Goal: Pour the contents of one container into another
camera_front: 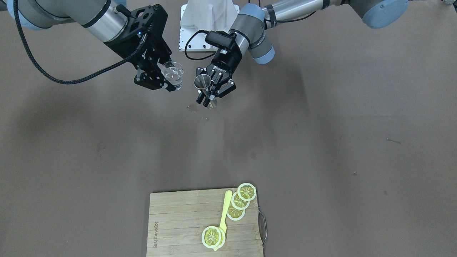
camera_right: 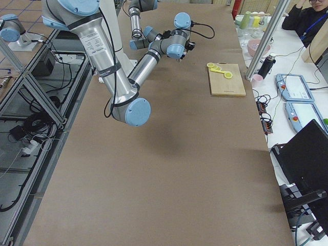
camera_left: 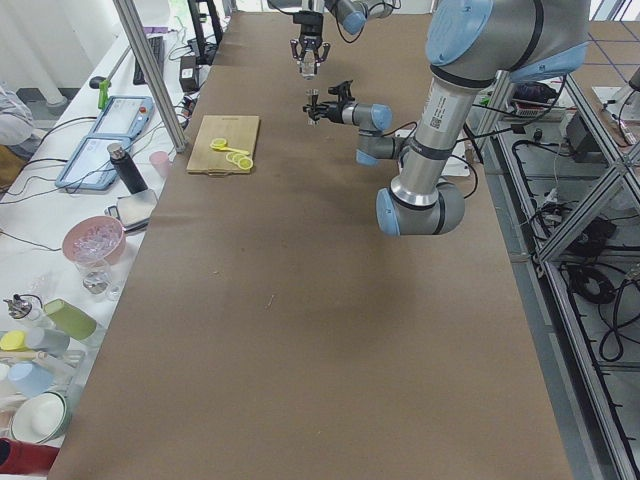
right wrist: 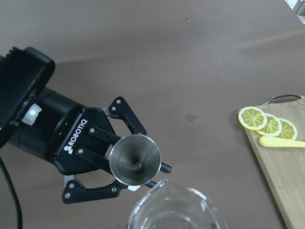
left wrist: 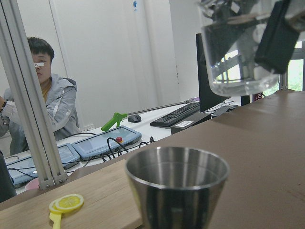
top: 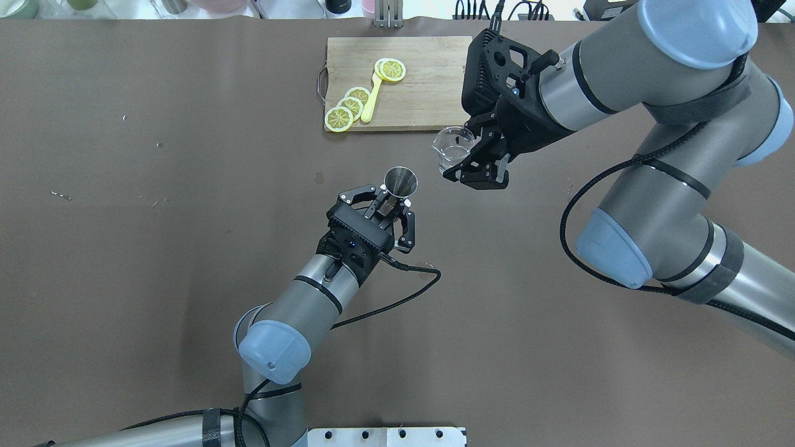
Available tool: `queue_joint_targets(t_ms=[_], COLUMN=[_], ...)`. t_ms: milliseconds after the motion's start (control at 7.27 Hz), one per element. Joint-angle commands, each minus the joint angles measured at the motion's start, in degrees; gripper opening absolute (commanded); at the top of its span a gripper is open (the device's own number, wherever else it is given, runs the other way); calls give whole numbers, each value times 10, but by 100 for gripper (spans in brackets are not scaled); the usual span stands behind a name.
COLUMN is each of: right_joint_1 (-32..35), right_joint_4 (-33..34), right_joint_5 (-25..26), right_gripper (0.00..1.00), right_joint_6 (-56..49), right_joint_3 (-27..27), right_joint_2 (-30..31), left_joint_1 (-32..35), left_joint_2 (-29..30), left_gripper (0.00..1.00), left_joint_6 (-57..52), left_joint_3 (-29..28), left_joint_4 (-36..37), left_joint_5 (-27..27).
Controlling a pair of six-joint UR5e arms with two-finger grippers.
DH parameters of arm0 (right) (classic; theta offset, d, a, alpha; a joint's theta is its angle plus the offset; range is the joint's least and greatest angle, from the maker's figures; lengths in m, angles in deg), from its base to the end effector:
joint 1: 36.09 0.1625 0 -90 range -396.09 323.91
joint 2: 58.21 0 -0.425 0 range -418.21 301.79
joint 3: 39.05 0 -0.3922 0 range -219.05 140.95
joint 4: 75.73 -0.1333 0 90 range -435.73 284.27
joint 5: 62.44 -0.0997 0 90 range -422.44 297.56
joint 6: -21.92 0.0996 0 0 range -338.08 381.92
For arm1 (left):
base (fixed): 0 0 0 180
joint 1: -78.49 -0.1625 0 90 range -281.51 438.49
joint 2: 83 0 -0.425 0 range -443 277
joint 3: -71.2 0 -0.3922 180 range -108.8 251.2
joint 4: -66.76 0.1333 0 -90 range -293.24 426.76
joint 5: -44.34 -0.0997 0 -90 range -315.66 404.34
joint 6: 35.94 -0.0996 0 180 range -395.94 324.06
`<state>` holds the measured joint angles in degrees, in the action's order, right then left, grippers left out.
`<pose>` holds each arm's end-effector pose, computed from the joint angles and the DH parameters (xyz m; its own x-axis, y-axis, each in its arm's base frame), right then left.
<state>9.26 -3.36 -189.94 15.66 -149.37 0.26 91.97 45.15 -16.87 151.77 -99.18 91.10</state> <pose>-0.3513 -0.4590 0.1507 0.1359 -0.9846 0.1100 0.2627 0.1429 0.9542 0.5865 -0.3478 0.1934 0.6892 0.5428 -0.4799 0.4987 0.1252 0.8577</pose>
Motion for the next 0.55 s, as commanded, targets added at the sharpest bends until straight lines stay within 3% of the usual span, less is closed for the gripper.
queue_joint_targets(t_ms=[0,412], right_joint_1=[-5,-20], right_joint_4=[50,71], right_joint_5=[9,19], right_gripper=[0,0], right_joint_6=[-19,-24], right_joint_3=[-12,-14], right_joint_2=[-11,-15], left_joint_1=[0,0], left_joint_2=[0,-4], left_gripper=[0,0], left_joint_6=[0,0], left_joint_3=[-1,-1], left_joint_4=[1,1], left_joint_5=[0,-2])
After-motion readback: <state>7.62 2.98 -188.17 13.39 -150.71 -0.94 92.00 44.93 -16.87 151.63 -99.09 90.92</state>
